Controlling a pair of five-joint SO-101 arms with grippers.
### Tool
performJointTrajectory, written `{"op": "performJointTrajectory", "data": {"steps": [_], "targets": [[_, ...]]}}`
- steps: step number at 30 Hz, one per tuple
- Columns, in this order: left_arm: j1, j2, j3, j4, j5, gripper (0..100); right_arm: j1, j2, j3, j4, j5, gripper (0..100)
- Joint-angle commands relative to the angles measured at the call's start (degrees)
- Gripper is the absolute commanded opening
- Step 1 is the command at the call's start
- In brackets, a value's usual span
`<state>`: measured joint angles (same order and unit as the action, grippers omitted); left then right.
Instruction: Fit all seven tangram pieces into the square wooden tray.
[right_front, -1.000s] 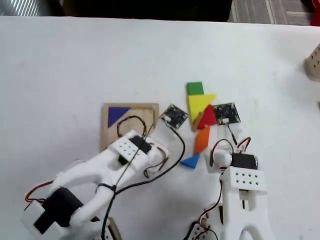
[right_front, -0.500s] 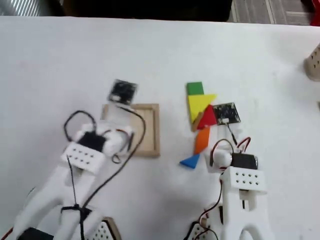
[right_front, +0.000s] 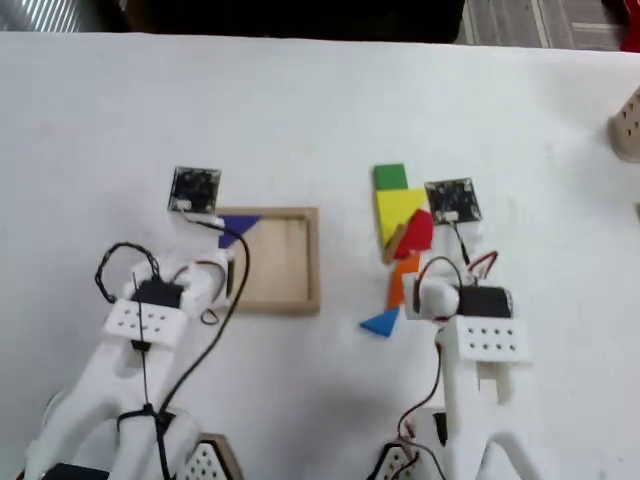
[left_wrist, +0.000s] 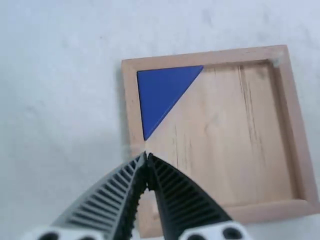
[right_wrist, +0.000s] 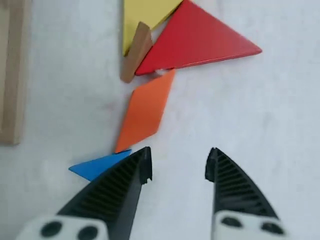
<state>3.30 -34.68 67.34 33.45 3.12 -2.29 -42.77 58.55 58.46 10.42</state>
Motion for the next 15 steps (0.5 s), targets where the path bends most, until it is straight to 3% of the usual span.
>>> {"op": "performJointTrajectory", "data": {"steps": [1,9,15], "targets": [[-0.75,-1.63,-0.62,-1.49,-0.18,3,-2.24,8.22,-5.89,-2.07,-1.32,19.7],[-2.33,-1.54,-1.05,-1.58,0.09,26,-2.59,27.03,-14.51,-5.93,-1.67,20.1],[-2.33,-1.54,-1.05,-3.16,0.09,24,-2.59,36.7,-21.01,-6.46,-1.67,20.1]]}}
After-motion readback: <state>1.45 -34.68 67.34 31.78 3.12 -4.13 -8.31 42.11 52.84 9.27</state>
